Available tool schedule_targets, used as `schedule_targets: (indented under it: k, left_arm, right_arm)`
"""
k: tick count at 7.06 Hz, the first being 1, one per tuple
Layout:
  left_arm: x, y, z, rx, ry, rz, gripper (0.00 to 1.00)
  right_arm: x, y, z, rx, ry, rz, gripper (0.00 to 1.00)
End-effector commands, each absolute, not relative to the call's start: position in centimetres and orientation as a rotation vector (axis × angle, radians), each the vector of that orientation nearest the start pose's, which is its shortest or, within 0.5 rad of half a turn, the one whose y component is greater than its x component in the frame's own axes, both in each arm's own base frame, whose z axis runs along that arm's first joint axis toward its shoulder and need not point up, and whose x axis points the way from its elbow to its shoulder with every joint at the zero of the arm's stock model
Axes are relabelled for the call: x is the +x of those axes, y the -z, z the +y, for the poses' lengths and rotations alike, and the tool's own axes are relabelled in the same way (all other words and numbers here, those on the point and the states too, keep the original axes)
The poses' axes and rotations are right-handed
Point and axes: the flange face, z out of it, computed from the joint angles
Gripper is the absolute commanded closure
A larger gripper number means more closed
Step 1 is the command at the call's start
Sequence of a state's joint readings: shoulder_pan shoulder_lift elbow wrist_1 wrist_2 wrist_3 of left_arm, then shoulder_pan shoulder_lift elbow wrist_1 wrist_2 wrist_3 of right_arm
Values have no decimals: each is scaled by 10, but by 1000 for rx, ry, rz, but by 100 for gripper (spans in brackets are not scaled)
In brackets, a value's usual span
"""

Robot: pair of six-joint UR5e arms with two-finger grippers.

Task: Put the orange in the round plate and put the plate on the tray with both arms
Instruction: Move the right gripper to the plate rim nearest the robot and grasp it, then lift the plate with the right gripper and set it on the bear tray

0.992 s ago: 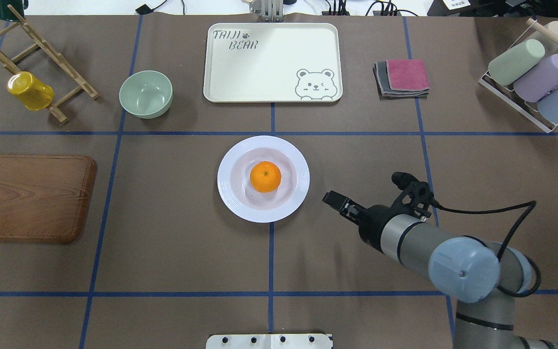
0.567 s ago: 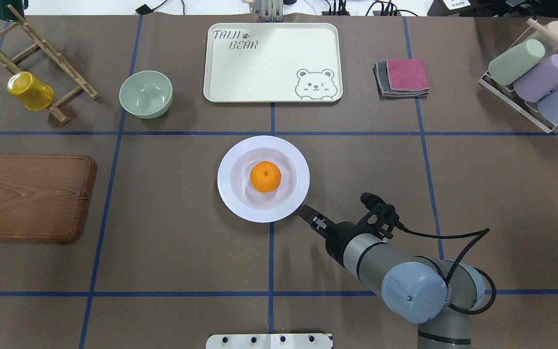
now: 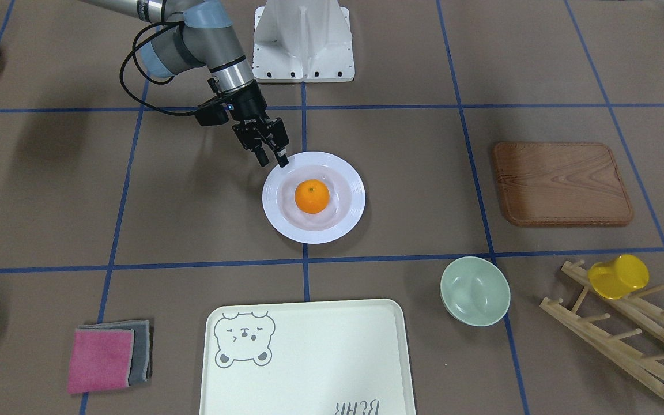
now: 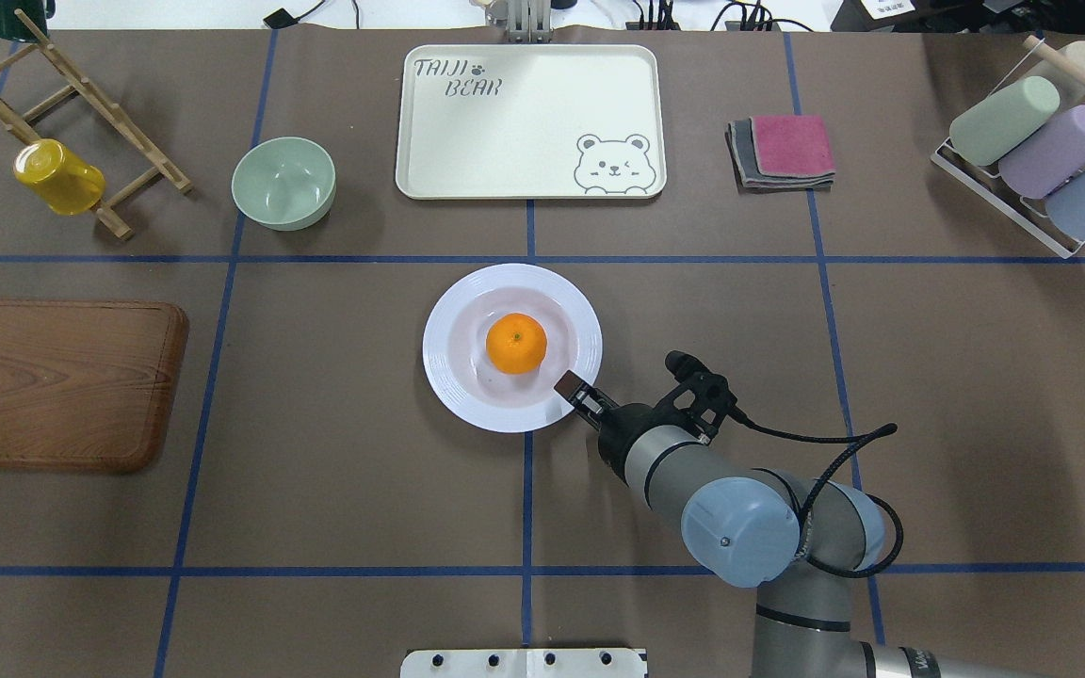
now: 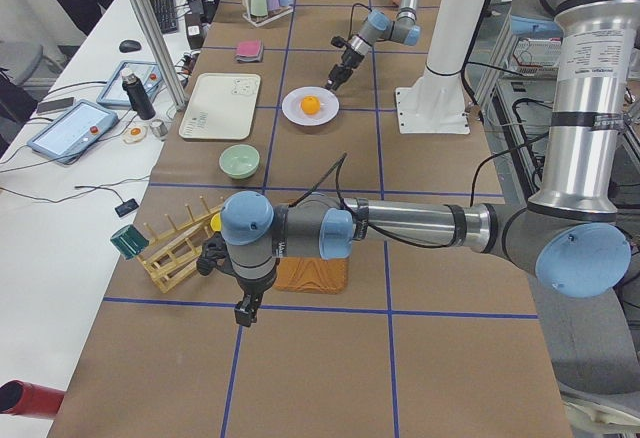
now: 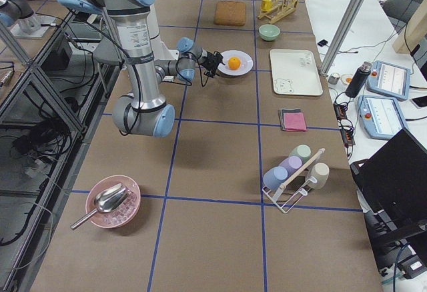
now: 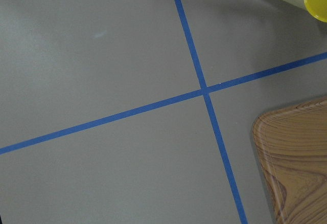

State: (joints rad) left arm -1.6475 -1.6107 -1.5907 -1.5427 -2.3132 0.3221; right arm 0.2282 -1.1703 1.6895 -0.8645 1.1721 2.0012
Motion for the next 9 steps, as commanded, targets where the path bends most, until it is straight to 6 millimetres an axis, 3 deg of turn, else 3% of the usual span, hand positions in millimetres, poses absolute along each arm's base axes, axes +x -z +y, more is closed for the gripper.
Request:
schedule_targets:
  k: [1,3,4,5,8,9]
  left_arm:
    - [-105,-633,-504,182,-248,723,1]
    - [-105,-633,-504,182,-248,723,1]
    - [-104,-633,-504,181,-248,723,1]
    - [-104,-633,-504,181,-248,723,1]
    - [-105,-630,-504,185,-243,722,1]
    - [-104,-630,-505,184,-243,722,1]
  right_arm:
    - [-583,-294,-327,247,-832,-1261,33]
    - [-586,-301,-330,240,-850,-1252,63]
    - [-586,-298,-330,235,-855,-1258,92]
    - [-585,-294,-331,228,-863,-1270,100]
    - [-563,-284,-360,212,-1023,-1328,100]
    - [-552,-278,-363,202,-1062,-1445,100]
